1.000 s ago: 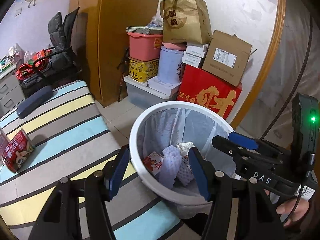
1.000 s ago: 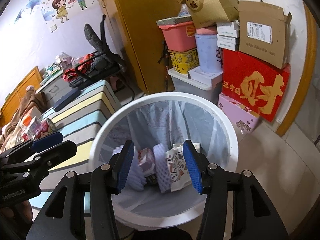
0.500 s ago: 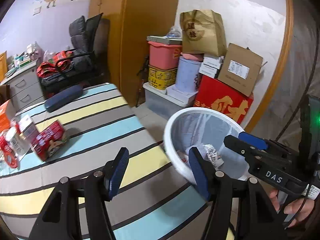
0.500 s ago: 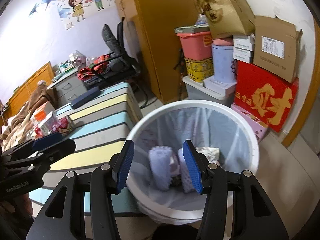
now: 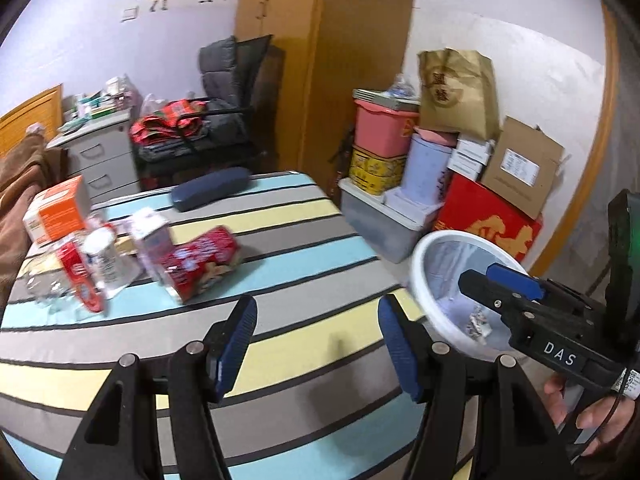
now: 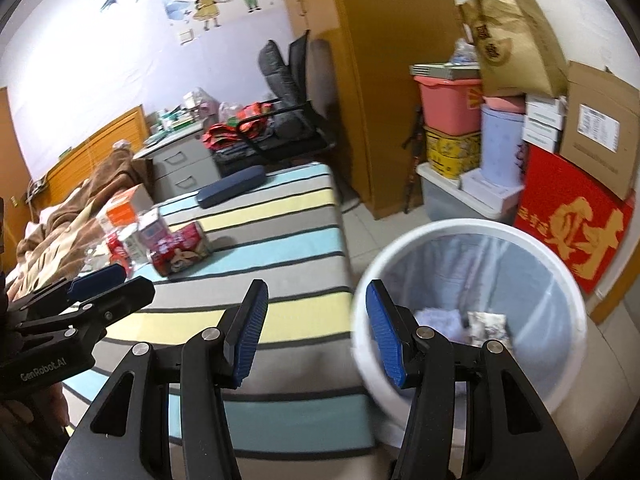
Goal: Collect trash
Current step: 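Move both tools back over the table toward the bottle and can, then grasp the clear red-capped bottle with the left gripper while the right grasps the red milk can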
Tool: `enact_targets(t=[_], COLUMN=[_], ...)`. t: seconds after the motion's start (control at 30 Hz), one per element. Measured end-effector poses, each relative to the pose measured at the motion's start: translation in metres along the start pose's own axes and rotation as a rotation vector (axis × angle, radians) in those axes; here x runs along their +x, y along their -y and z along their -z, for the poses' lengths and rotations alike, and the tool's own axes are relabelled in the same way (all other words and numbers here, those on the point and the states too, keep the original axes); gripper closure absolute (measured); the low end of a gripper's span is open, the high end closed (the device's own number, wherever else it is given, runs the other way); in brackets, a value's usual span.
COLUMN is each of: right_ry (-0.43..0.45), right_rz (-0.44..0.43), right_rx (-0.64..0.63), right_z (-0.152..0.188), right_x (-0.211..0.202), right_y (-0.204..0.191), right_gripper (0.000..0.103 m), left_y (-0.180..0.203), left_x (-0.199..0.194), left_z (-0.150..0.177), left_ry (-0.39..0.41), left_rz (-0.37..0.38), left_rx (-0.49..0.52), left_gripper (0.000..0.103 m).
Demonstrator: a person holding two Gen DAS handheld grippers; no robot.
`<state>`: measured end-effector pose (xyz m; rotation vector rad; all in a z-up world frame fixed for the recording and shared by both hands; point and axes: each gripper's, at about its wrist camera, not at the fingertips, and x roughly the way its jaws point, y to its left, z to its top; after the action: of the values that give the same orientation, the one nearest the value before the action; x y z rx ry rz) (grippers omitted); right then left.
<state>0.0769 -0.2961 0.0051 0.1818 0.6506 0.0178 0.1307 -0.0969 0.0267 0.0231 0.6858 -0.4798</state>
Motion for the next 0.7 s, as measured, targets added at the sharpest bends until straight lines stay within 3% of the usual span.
enact_targets(t=[0.47,0.7], right_ry=[-0.037,-0.094], right_rz=[-0.125,-0.156], right_rx=[-0.077,-0.08], right_z=[-0.01,-0.013], right_x=[0.034,0.057], right_y=[-0.065,-0.087], right_gripper=[0.046,0.045], left_y=[-0.098,-0.139], left_x=[-0.024,-0.029], left_z=[0.005,0.007], left_ry=[0.029,0.029], left_rz=[-0.155,-0.192], left_rx=[-0.132,-0.165], left_gripper=[0.034,0.034])
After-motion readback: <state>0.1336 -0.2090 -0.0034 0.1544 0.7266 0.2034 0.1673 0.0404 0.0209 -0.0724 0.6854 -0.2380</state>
